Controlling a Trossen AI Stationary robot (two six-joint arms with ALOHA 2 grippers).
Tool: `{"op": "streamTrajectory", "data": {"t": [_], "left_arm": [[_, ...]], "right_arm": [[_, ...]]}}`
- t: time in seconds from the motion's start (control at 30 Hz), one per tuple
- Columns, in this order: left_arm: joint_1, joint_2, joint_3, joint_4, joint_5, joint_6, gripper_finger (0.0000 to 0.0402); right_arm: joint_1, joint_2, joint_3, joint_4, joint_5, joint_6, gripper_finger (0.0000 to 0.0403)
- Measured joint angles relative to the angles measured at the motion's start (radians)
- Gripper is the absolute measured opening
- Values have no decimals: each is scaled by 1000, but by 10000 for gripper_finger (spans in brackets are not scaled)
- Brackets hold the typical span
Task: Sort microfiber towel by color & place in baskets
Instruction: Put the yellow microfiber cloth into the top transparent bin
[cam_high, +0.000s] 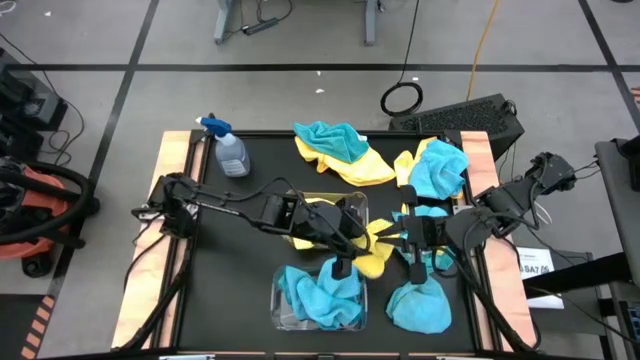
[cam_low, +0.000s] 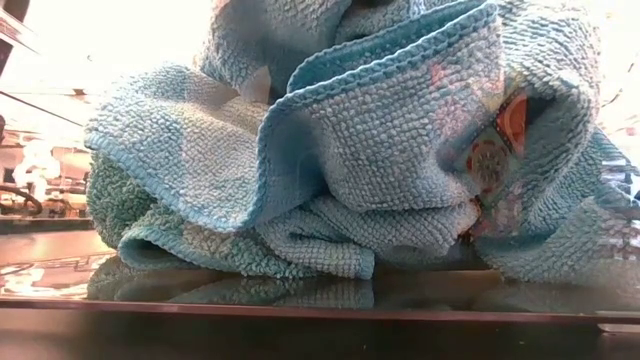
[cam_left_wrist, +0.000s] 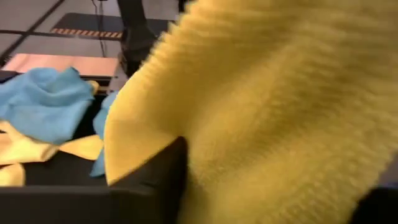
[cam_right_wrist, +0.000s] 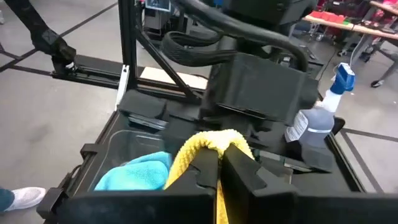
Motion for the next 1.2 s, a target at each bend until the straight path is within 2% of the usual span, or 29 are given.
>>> {"op": "streamTrajectory", "data": {"t": [0.13,0.2,0.4,0.53,0.73,0.97,1.2], "left_arm": [[7,-6,0,-6,-5,63,42],[10,-15,0,-26,-15,81,17],[21,-59,2,-217,-121,103,12],[44,-80,1,-377,-175,75,11],[87,-82,1,-558,-143,2,10],[131,-59,-14,-581,-124,-22,10],[189,-58,-197,-513,-17,-34,10]], "right_arm": [[10,0,0,-2,-35,7,0],[15,0,0,-13,-76,33,2],[14,1,0,-169,-119,224,24],[35,-1,0,-283,-150,338,56],[59,8,0,-363,-158,428,120],[62,7,0,-481,-158,535,158],[101,7,0,-534,-157,596,159]]}}
